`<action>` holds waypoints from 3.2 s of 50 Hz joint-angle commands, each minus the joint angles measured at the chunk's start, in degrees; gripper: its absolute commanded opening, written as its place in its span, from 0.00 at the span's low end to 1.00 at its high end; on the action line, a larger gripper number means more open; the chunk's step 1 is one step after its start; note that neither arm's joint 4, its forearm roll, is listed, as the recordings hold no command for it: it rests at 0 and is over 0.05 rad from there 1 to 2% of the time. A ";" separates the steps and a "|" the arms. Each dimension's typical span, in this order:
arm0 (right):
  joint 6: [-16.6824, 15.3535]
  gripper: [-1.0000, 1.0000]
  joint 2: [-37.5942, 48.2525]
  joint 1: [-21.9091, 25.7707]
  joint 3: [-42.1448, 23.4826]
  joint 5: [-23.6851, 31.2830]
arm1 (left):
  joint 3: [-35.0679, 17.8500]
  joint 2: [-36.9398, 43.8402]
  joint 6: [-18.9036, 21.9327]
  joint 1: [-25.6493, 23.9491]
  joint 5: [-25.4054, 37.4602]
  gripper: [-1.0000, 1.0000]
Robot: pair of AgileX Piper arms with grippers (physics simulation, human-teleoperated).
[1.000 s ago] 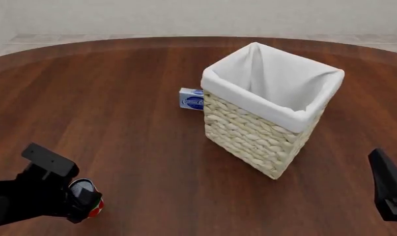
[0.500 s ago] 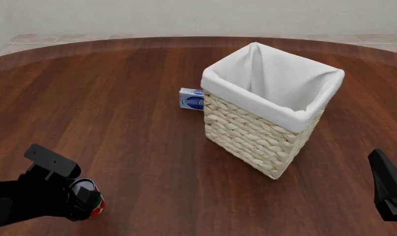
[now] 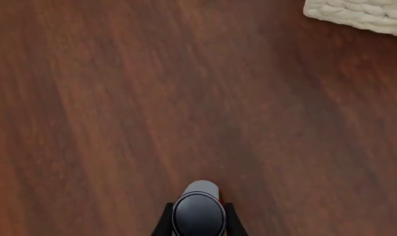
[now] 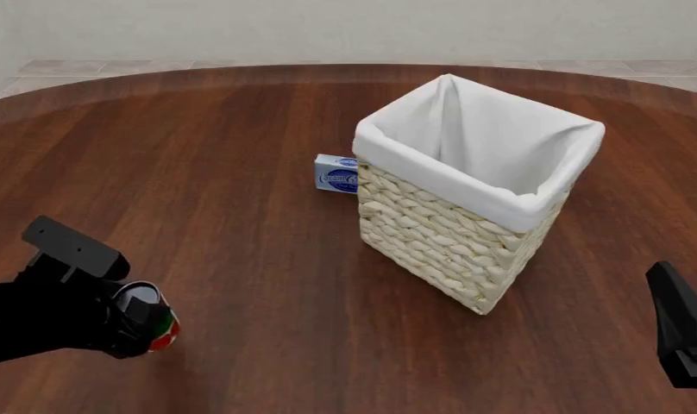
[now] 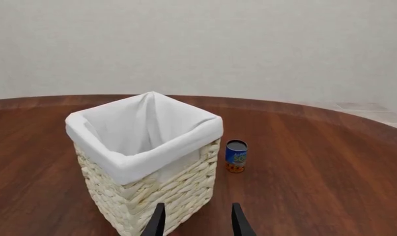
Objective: Pick up the tomato sauce, and put it in the basket.
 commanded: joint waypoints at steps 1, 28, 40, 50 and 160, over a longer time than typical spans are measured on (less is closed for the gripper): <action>-0.10 1.00 -0.02 0.04 -0.05 -0.13 | -3.15 -2.51 2.18 -0.65 3.21 0.00; -0.40 1.00 -0.03 0.80 -0.18 0.10 | -17.82 -5.34 -0.77 -7.95 8.79 0.00; -0.51 1.00 -0.04 1.09 -0.14 0.01 | -20.35 -5.09 -2.51 -11.01 7.60 0.00; -0.56 1.00 -0.04 1.18 -0.08 -0.02 | -23.96 -3.87 -3.60 -14.85 7.05 0.00; 0.62 1.00 0.01 2.51 -0.06 0.45 | -59.42 33.46 -2.31 -36.21 -7.02 0.00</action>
